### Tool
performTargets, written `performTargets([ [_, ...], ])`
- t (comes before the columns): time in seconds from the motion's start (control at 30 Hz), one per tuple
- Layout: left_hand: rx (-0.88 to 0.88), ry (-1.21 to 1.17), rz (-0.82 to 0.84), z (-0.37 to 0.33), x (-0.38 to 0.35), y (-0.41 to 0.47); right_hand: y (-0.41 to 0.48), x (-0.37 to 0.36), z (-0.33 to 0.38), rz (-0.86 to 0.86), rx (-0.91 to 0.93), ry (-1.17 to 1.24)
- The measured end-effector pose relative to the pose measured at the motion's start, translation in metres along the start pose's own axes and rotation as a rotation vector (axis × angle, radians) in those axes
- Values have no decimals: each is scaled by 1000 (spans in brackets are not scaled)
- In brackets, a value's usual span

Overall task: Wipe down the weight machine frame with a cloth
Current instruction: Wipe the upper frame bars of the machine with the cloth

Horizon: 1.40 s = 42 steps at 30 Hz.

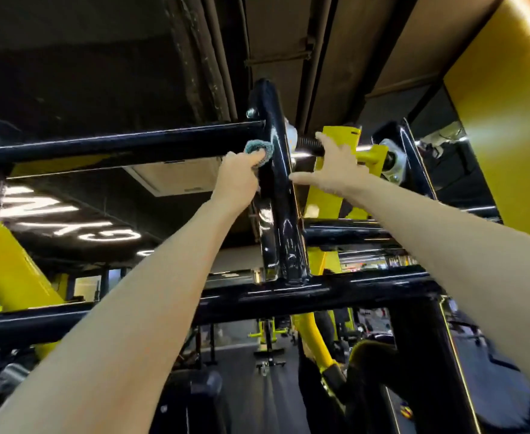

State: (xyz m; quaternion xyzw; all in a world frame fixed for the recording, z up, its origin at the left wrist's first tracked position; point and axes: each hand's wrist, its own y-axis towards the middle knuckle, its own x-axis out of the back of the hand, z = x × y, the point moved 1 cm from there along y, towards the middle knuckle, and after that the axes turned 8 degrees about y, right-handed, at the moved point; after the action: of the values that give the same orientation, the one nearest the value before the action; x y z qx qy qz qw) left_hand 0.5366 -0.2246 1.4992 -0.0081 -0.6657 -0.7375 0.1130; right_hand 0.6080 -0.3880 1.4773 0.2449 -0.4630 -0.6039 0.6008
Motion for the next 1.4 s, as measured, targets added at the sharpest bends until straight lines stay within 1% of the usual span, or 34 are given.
performTargets([
  [0.03, -4, 35, 105, 2, 6, -7, -7, 0, -3, 6, -8, 55],
  [0.07, -8, 91, 256, 3, 13, -14, -12, -2, -6, 23, -24, 86],
  [0.1, 30, 148, 413, 4, 20, -20, -15, -4, -7, 45, -38, 84],
  [0.13, 75, 202, 494, 7, 26, -26, -17, -5, -7, 60, -44, 68],
  [0.17, 127, 254, 548, 8, 30, -32, -18, -5, -6, 57, -43, 57],
  [0.23, 195, 323, 592, 8, 30, -46, -25, -4, 1, 42, -15, 72],
  [0.27, 197, 357, 628, 4, 28, -55, -31, -5, 5, 77, -14, 86],
  [0.3, 193, 365, 712, -4, 24, -65, -39, -7, 9, 161, -55, 80],
  [0.33, 189, 342, 807, -11, 19, -75, -50, -10, 12, 291, -130, 49],
  [0.37, 184, 312, 856, -22, 15, -83, -62, -14, 14, 431, -211, -13],
  [0.4, 188, 269, 848, -30, 12, -91, -70, -19, 14, 536, -259, -115],
  [0.43, 204, 244, 826, -36, 9, -97, -76, -25, 11, 572, -255, -220],
  [0.5, 174, 238, 740, -45, 10, -108, -80, -33, 5, 486, -176, -336],
  [0.57, 122, 267, 684, -48, 15, -122, -84, -38, 1, 418, -136, -362],
  [0.63, 31, 326, 645, -50, 21, -134, -86, -39, -2, 406, -126, -327],
  [0.7, -55, 354, 615, -48, 19, -139, -89, -41, -8, 438, -149, -265],
  [0.73, -61, 346, 619, -47, 19, -139, -90, -42, -11, 447, -153, -243],
  [0.87, 46, 271, 760, -45, 14, -121, -89, -45, -24, 425, -176, -150],
  [0.97, 38, 185, 821, -45, 22, -117, -88, -42, -21, 439, -233, -147],
  [1.1, -30, 160, 746, -52, 30, -123, -84, -36, -17, 473, -282, -192],
  [1.17, -11, 194, 717, -50, 23, -126, -86, -36, -17, 466, -261, -227],
  [1.23, 14, 202, 738, -42, 18, -128, -88, -36, -18, 456, -245, -220],
  [1.27, 24, 191, 750, -38, 18, -130, -89, -36, -18, 464, -243, -222],
  [1.4, 10, 130, 696, -38, 22, -136, -88, -38, -18, 486, -211, -288],
])
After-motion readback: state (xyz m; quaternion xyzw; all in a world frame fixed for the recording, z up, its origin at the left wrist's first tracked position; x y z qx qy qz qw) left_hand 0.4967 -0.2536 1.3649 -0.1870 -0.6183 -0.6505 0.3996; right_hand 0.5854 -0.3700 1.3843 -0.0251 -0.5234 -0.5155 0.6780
